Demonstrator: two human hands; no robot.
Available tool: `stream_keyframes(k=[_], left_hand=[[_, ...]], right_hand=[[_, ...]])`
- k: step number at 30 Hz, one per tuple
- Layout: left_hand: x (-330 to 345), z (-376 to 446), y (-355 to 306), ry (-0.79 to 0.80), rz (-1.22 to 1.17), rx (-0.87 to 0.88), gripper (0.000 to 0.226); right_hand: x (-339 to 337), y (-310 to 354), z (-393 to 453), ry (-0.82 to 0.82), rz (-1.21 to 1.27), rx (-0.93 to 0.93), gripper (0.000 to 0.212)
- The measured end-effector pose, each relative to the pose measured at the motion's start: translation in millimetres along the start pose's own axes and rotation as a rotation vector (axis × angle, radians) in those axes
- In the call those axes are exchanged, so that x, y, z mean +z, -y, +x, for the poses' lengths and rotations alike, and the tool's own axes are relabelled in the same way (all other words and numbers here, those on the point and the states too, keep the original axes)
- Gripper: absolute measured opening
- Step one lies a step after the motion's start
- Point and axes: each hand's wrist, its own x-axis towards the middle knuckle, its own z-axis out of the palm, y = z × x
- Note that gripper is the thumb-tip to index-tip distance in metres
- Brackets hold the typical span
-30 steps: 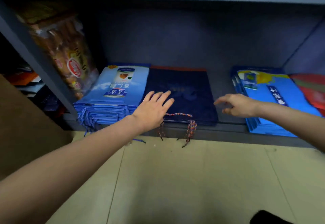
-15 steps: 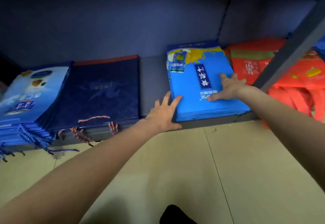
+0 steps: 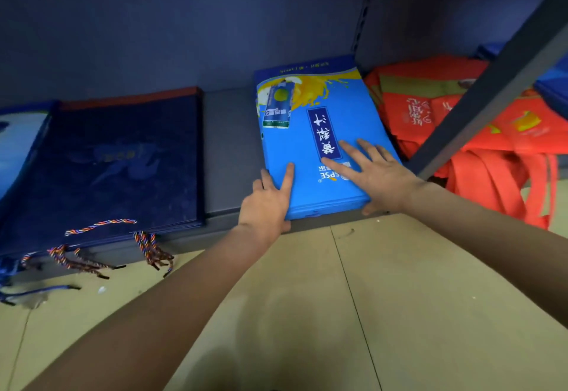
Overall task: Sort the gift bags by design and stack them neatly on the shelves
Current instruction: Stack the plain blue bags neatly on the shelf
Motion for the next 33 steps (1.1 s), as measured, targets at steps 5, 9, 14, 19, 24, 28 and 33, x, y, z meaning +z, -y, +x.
stream_keyframes(k=[5, 9, 14, 19, 24, 28, 33], left_hand=[[-4, -5, 9, -0.055, 0.007, 0.02, 0.104], [-7, -4, 14, -0.131, 0.098, 0.054, 0.106], [-2, -7, 18, -0.303, 0.213, 0.172, 0.098], [-4, 4, 6, -0.297, 0.218, 0.263, 0.097], [-12, 11, 6, -0.23, 0.192, 0.288, 0.095], [-11, 12, 7, -0.247, 0.202, 0.302, 0.094], [-9, 12, 6, -0.278, 0.232, 0.298, 0.094]], right_hand=[[-4, 22, -2, -0.148, -0.002, -0.017, 0.116], [-6, 53, 3, -0.335, 0.079, -0.028, 0.105], [30, 68, -29, -0.975, 0.445, 0.253, 0.062], [54, 140, -27, -1.012, 1.364, 0.891, 0.016], [54, 162, 6, -0.694, 1.897, 1.139, 0.02], [47, 157, 3, -0.734, 2.136, 1.17, 0.018], [45, 153, -3, -0.627, 2.342, 1.171, 0.005]])
